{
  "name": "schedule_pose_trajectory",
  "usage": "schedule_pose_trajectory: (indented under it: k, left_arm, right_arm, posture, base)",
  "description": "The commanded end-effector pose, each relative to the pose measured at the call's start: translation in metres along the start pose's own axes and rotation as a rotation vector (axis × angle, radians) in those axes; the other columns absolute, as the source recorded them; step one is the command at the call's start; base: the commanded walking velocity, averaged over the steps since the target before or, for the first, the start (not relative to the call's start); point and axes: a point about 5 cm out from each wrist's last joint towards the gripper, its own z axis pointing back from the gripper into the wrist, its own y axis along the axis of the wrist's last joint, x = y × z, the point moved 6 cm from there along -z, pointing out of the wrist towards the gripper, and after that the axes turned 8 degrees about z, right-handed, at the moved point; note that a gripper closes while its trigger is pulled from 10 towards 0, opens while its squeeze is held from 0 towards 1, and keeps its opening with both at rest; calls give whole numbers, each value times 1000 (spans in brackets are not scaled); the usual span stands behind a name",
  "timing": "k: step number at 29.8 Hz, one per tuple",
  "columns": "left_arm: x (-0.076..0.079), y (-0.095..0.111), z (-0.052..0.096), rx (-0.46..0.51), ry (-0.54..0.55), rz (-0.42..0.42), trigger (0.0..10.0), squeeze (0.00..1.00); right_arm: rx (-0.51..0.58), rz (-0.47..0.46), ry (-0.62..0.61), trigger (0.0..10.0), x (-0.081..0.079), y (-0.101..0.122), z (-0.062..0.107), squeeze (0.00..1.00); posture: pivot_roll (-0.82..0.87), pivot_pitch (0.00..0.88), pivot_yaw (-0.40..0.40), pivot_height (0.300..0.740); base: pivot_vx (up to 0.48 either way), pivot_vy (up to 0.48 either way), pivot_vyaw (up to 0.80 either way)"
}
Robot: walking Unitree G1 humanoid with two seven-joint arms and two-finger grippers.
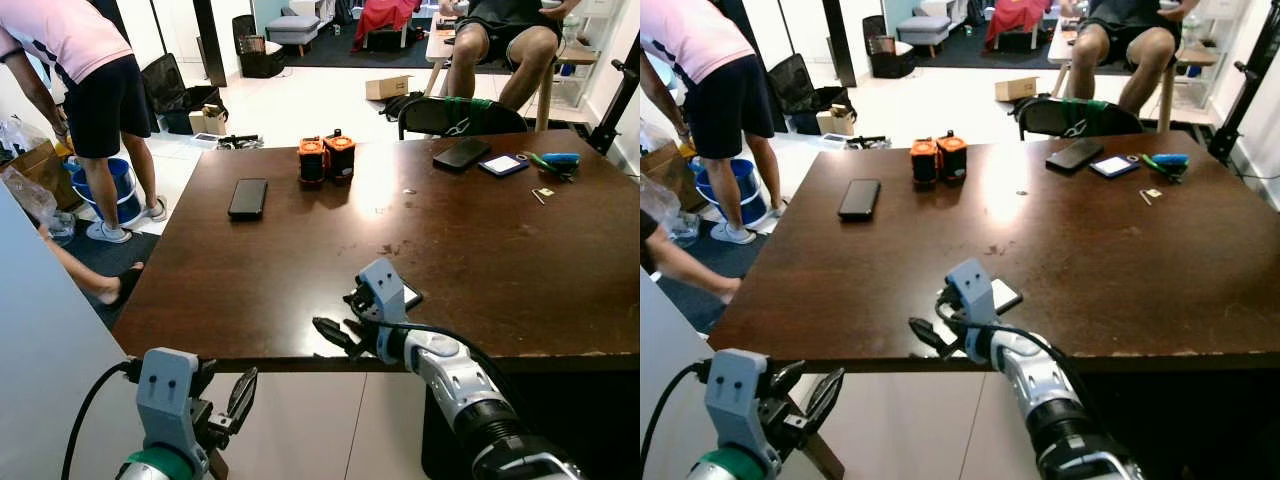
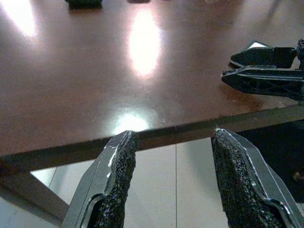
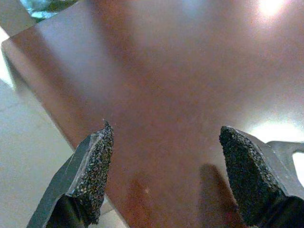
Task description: Hang keys on a hook
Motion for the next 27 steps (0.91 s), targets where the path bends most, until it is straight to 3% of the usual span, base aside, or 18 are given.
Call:
schedule_pose_trajectory:
  k: [1,4,10,14,15,17,18,27]
  left_arm:
    - [1,-1,3,-14,-11,6,10000,0]
    - [2,-1,4,-15,-15,8,10000,0]
    - [2,-1,4,-19,-21,14,10000,0]
    - [2,-1,4,-20,-23,15,10000,0]
    - [2,-1,3,-21,-24,15,10000,0]
    - [2,-1,3,-21,-24,15,10000,0]
    - [2,-1,3,-22,-25,15,10000,0]
    - [3,-1,2,-24,-30,19,10000,0]
  right_arm:
    - [-22,-37,40,10000,-6,-6,0,0]
    - [-21,-56,46,10000,-5,-5,2,0]
    - [5,-116,-72,10000,21,-5,12,0]
    - [14,-137,-109,10000,28,-4,15,0]
    - [41,-163,-160,10000,38,-1,19,0]
    - [41,-163,-160,10000,38,-1,19,0]
    - [80,-209,-213,10000,48,5,23,0]
    - [-4,-216,-143,10000,36,-9,21,0]
  posture:
    - [-115,98,162,740]
    - [-115,98,162,740]
    - [-113,97,163,740]
    - [-114,97,167,740]
    - [-114,97,167,740]
    - [-114,97,167,740]
    - [-117,95,170,740]
    - [-117,95,170,740]
  base:
    - [0,0,0]
    - [0,0,0]
    - [0,0,0]
    - [0,0,0]
    - [0,0,0]
    - [0,0,0]
    - [0,0,0]
    - [0,0,0]
